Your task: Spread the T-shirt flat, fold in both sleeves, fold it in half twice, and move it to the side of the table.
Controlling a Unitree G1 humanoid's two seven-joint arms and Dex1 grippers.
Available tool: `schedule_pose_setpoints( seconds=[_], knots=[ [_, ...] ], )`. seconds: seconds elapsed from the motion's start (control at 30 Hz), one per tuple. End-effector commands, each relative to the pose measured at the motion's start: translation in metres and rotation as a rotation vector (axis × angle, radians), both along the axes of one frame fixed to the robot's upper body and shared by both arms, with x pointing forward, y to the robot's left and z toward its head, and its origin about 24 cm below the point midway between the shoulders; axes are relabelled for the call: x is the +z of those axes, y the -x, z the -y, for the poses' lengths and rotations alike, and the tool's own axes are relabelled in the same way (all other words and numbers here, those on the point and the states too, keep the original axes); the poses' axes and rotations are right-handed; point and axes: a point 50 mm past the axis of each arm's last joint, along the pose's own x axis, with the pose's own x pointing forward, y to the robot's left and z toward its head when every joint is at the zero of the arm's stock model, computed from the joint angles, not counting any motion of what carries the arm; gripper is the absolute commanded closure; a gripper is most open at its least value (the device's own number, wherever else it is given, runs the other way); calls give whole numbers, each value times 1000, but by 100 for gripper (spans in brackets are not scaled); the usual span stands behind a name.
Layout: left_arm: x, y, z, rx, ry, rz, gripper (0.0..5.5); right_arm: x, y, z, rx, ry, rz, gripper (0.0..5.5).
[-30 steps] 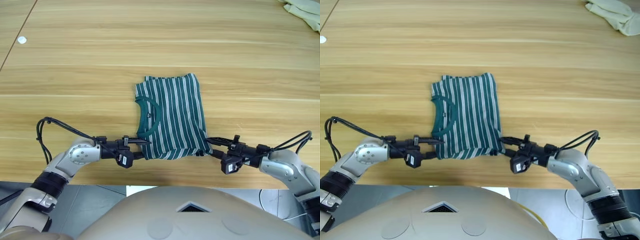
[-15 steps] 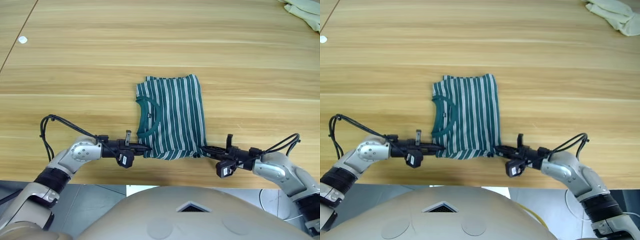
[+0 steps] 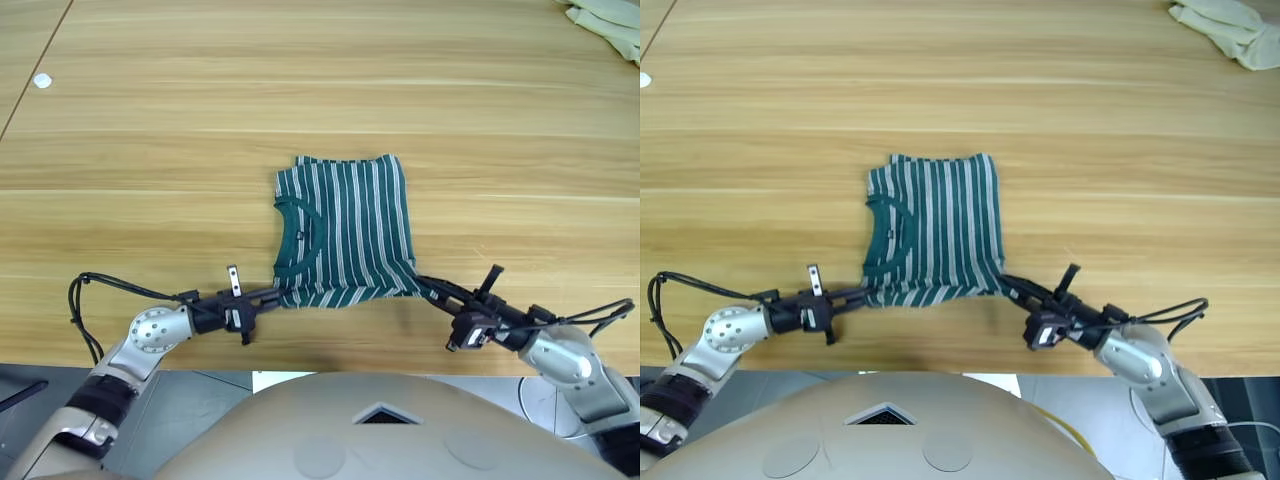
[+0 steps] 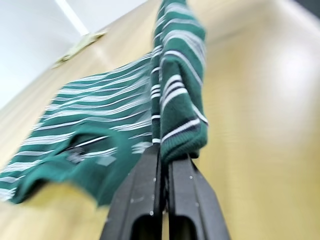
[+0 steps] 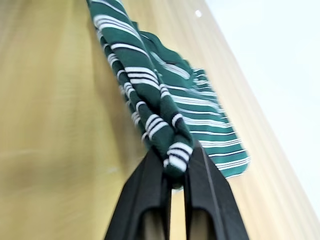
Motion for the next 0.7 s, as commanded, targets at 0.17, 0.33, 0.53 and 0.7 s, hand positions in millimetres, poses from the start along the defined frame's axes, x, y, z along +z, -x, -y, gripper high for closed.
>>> schedule_pose_setpoints(
  seconds=[0.17,0.33,0.53,0.7],
  knots=[
    [2,-52,7,170,-16,120,550,-5,-49,-15,-89,-20,110,538],
    [16,-84,11,241,1,160,550,1,-87,-20,-157,-31,199,538],
    [40,-102,17,198,2,234,550,14,-113,-21,-188,-57,261,538],
    [44,-118,20,180,-59,269,550,20,-127,-25,-208,-69,293,538]
  ],
)
